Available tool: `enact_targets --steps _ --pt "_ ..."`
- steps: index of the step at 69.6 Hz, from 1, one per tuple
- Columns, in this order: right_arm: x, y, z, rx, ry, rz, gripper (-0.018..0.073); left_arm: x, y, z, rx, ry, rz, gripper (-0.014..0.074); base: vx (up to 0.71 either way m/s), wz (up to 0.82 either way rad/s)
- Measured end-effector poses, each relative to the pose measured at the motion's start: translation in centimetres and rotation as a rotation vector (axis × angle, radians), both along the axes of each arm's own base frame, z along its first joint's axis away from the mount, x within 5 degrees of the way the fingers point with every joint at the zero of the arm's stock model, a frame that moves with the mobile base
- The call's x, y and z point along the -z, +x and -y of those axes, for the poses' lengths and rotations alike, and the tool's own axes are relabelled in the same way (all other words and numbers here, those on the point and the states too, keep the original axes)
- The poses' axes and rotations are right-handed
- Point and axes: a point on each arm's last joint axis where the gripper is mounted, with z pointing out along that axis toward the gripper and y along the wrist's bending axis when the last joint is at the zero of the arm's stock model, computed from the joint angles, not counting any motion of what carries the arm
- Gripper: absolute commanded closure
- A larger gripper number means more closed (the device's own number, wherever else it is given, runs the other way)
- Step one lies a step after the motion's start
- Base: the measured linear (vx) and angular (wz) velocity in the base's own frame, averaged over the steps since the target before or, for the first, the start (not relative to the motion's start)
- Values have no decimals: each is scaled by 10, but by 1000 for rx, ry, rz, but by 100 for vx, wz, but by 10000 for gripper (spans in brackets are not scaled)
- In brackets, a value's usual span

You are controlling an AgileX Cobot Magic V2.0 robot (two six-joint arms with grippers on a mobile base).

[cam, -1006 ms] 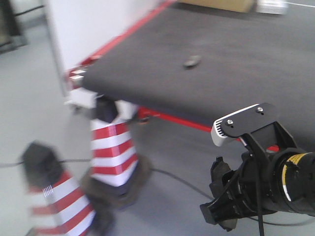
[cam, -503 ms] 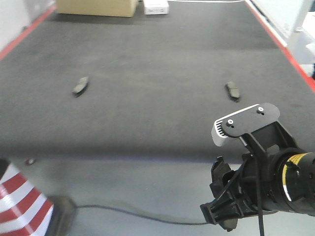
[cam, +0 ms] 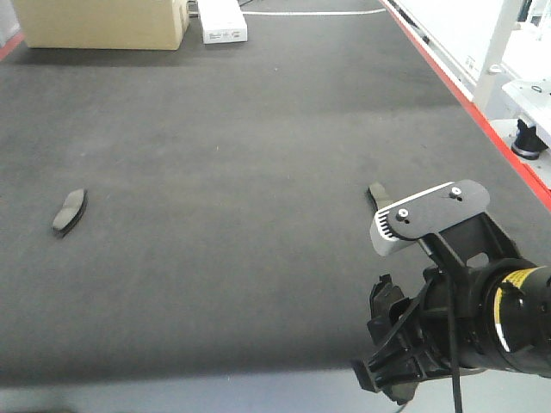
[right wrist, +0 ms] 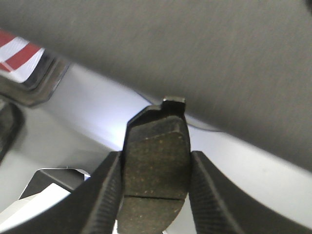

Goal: Move and align brake pads A on conveyor
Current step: 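Turn the base to face the dark conveyor belt, then move the left gripper with its pad beside the pad on the belt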

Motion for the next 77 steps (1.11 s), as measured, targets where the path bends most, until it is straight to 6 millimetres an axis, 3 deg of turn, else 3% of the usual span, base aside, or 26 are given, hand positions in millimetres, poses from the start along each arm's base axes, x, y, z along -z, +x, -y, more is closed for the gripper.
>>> enact_targets --steps 77 --pt "0 0 0 0 0 0 570 0 0 0 0 0 0 603 17 6"
